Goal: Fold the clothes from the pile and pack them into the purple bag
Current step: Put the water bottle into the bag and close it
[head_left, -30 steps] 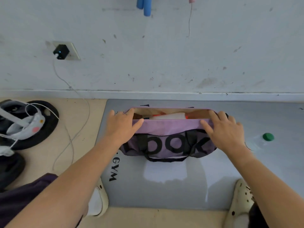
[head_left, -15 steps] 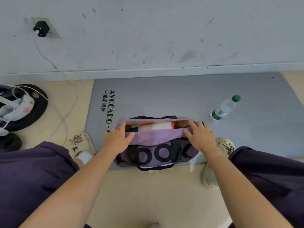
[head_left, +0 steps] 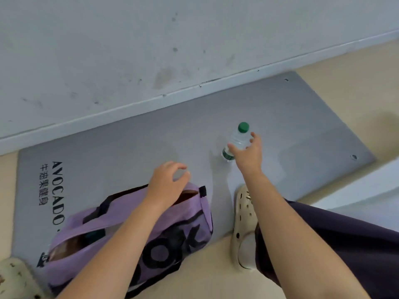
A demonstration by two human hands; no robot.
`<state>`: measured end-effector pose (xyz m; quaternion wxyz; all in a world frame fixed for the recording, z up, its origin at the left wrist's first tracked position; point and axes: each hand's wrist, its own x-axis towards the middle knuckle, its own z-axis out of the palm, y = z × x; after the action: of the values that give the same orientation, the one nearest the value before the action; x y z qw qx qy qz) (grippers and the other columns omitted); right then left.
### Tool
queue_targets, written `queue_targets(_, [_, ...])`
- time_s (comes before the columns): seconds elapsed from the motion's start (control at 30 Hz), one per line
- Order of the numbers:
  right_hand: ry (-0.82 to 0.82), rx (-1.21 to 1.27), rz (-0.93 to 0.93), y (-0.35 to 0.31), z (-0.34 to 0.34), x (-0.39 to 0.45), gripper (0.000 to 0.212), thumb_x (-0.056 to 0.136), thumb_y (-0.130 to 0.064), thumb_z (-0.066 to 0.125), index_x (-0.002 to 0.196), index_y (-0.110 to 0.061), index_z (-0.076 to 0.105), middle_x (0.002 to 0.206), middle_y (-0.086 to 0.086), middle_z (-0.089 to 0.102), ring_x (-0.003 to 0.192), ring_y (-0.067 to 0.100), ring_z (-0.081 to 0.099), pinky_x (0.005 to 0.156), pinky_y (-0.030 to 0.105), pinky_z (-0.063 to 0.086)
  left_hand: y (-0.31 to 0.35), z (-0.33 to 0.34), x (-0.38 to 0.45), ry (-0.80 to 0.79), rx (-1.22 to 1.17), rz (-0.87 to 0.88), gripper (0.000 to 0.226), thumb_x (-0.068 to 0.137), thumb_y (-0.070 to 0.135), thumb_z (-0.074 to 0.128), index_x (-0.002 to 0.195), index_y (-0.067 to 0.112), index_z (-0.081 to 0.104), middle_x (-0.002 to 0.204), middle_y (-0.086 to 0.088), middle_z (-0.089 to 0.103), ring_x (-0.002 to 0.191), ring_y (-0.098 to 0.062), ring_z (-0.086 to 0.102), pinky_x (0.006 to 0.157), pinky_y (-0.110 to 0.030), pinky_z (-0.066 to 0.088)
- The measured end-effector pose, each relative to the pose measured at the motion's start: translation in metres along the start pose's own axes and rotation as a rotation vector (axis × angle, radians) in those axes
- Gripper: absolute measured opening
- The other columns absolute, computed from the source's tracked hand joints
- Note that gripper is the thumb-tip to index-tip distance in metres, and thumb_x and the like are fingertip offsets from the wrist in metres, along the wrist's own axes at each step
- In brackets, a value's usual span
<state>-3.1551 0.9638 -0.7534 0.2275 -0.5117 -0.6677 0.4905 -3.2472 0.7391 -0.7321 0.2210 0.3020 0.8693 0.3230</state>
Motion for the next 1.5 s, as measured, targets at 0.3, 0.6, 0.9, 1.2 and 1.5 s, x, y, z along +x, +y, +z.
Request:
queue_targets(0.3, [-0.034, -0.069, -0.067, 0.033, 0.035, 0.047, 0.066, 0.072, -0.035, 0.081, 0.127, -0.019, 0.047, 0.110, -0.006, 0.061, 0.098, 0.014, 0.059, 0.089, 0.034, 0.050, -0.023, 0.043, 0.009, -0.153, -0.097, -0.172, 0.033, 0.096, 0.045, 0.051, 0.122, 0.029, 0.064, 0.120, 0.013, 0.061, 0.102, -0.001, 0.053, 0.085, -0.018, 0.038])
queue_targets(0.6, [-0.476, 0.326, -0.139, -0.112, 0.056, -0.070, 0.038, 0.072, -0.038, 0.078, 0.102, -0.020, 0.063, 0.099, 0.004, 0.071, 0.089, 0.021, 0.072, 0.067, 0.041, 0.062, 0.026, -0.051, -0.014, 0.218, -0.079, -0.003, 0.067, 0.078, 0.044, 0.076, 0.134, 0.027, 0.045, 0.124, 0.008, 0.053, 0.113, -0.011, 0.052, 0.089, -0.035, 0.046])
queue_targets(0.9, [-1.249, 0.199, -0.156, -0.170, 0.030, -0.216, 0.052, 0.084, -0.040, 0.063, 0.127, -0.011, 0.060, 0.120, 0.009, 0.069, 0.110, 0.028, 0.065, 0.090, 0.042, 0.054, 0.013, -0.178, -0.153, -0.284, -0.974, -0.141, 0.055, 0.044, 0.041, 0.093, 0.092, 0.021, 0.075, 0.086, -0.007, 0.075, 0.075, -0.023, 0.072, 0.063, -0.030, 0.057])
queue_targets(1.2, [-0.886, 0.002, -0.168, -0.135, 0.025, -0.240, 0.026, 0.078, -0.021, 0.078, 0.102, -0.013, 0.072, 0.093, 0.003, 0.076, 0.088, 0.019, 0.073, 0.072, 0.032, 0.060, -0.057, -0.134, -0.179, 0.046, -0.482, -0.381, 0.034, 0.081, 0.049, 0.073, 0.095, 0.018, 0.073, 0.093, 0.000, 0.075, 0.092, -0.018, 0.071, 0.077, -0.026, 0.053])
queue_targets(1.5, [-0.828, -0.051, -0.133, -0.073, 0.049, -0.231, 0.039, 0.071, -0.023, 0.083, 0.107, -0.017, 0.067, 0.099, -0.003, 0.075, 0.092, 0.011, 0.072, 0.077, 0.026, 0.056, -0.106, -0.037, -0.187, -0.312, 0.184, -0.342, 0.042, 0.094, 0.018, 0.051, 0.135, 0.015, 0.045, 0.137, -0.011, 0.047, 0.120, -0.033, 0.053, 0.098, -0.041, 0.046])
